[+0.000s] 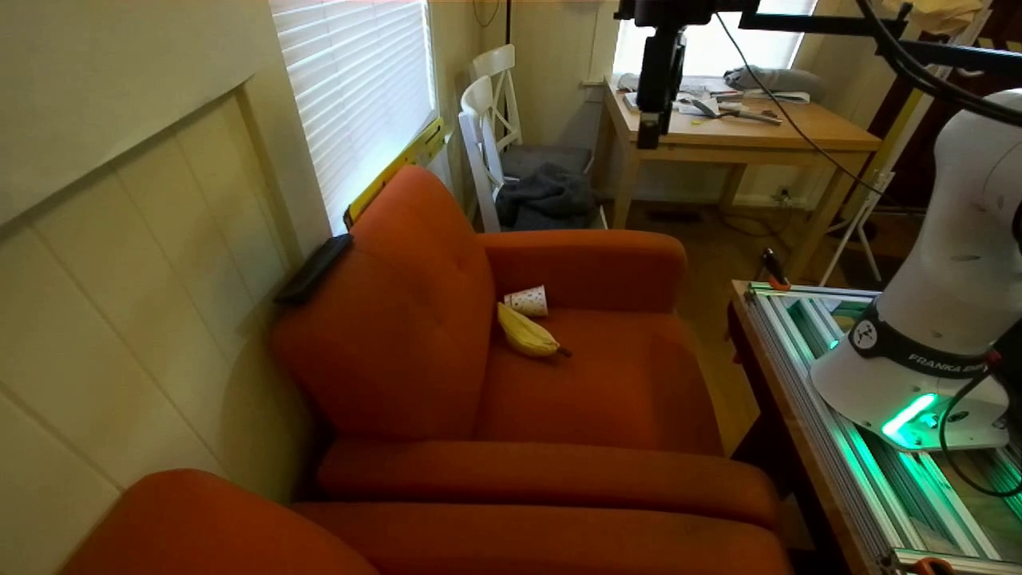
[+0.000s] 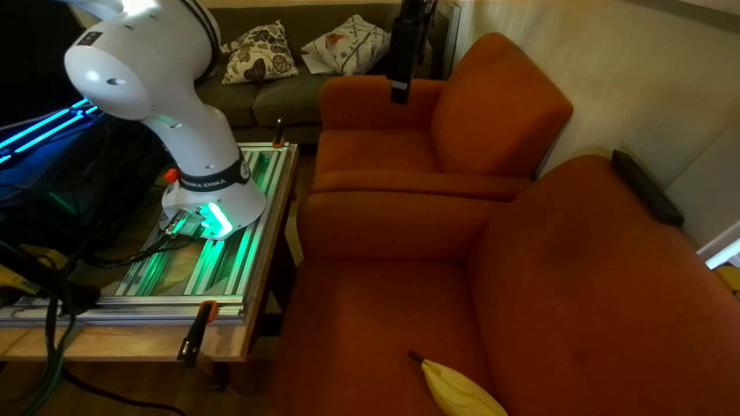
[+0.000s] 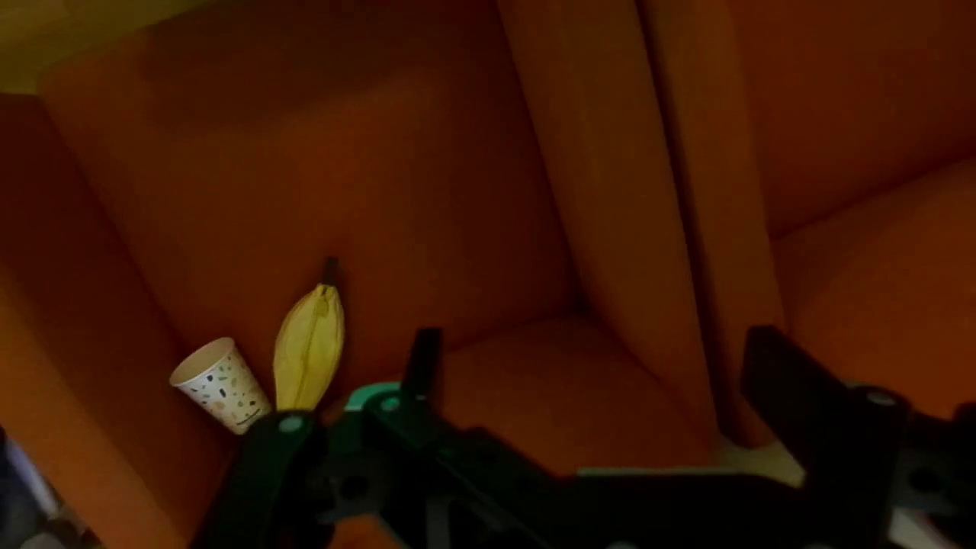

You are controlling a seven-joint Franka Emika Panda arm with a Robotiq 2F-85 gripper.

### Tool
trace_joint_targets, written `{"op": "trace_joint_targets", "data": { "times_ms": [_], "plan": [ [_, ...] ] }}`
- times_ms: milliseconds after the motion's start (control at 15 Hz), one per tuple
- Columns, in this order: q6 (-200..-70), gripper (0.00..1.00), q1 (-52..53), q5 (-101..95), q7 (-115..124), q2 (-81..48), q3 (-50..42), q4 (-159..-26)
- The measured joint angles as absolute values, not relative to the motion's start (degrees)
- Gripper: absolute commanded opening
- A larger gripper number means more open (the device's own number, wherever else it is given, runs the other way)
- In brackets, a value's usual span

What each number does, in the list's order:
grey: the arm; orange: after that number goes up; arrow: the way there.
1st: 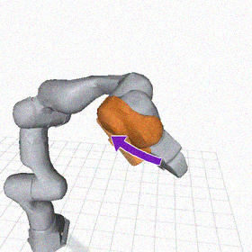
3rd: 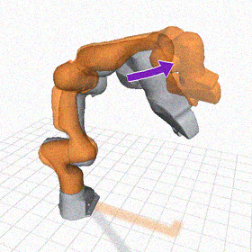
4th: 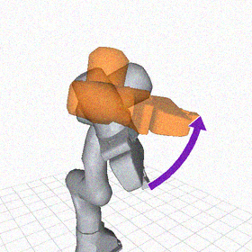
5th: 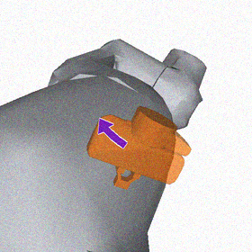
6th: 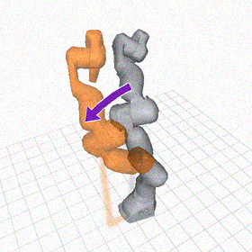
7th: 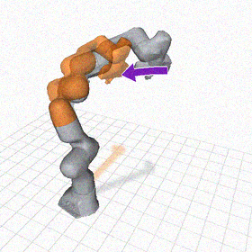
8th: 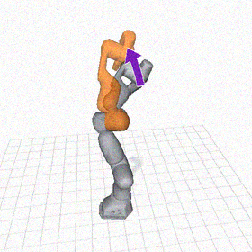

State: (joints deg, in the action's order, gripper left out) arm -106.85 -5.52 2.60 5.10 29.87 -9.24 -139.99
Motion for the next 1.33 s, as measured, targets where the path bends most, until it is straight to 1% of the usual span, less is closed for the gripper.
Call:
{"op": "trace_joint_targets", "data": {
  "times_ms": [600,800,1133,1333],
  "plan": [
    [-130.10,1.00,-6.64,5.63,25.17,17.83,-4.08,-136.80],
    [-131.72,1.00,-6.92,5.63,27.49,15.35,-3.66,-135.69],
    [-131.89,1.00,-7.09,5.58,27.60,15.16,-3.65,-135.38],
    [-137.35,1.00,-7.69,4.79,31.24,14.64,-3.34,-135.38]
  ]
}}
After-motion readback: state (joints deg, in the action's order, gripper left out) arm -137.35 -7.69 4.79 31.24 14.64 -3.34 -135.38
